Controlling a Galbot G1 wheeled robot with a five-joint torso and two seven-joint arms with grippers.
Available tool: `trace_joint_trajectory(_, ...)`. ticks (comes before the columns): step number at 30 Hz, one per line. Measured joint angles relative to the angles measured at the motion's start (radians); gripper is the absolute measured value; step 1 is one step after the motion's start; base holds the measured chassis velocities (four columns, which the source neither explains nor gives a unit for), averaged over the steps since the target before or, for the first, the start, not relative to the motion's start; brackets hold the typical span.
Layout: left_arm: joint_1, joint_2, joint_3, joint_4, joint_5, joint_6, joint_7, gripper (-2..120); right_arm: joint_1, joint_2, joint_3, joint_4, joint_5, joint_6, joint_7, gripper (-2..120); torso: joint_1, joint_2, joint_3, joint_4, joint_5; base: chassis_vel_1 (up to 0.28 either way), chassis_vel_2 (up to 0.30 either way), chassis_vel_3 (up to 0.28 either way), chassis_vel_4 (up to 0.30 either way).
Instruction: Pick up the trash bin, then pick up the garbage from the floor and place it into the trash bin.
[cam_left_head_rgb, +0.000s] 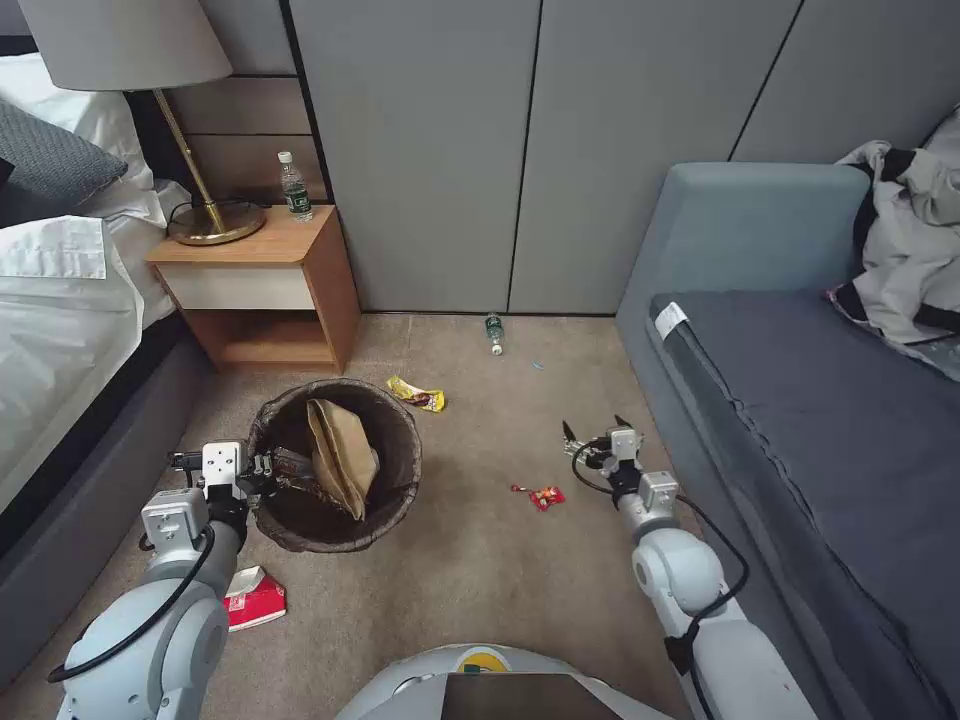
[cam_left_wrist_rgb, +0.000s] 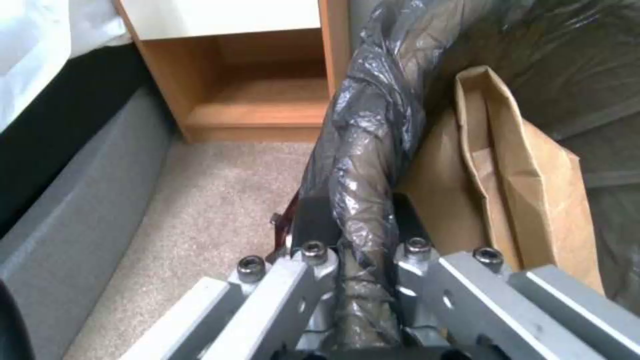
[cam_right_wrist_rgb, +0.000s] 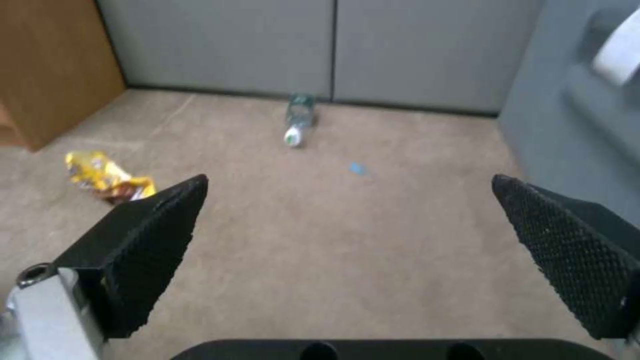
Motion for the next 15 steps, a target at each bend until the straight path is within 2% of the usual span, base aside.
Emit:
trace_joint_trajectory(8,0.0,0.002,-0.002,0.0,-0.001,0.001,0.0,3,0.082,-0.03,-0.067,-0.145,0.02,-0.007,-0.048,100,0.0,0.0,0.0,0.0,0.0001,0.0,0.0,0.0,0.0)
trace_joint_trajectory(15,0.0,0.005,-0.003,0.002,-0.003,0.001,0.0,3,0.094,-0.037,-0.094,-0.203,0.063,-0.03,-0.068,100,0.0,0.0,0.0,-0.0001,0.0,0.0,0.0,0.0,0.0)
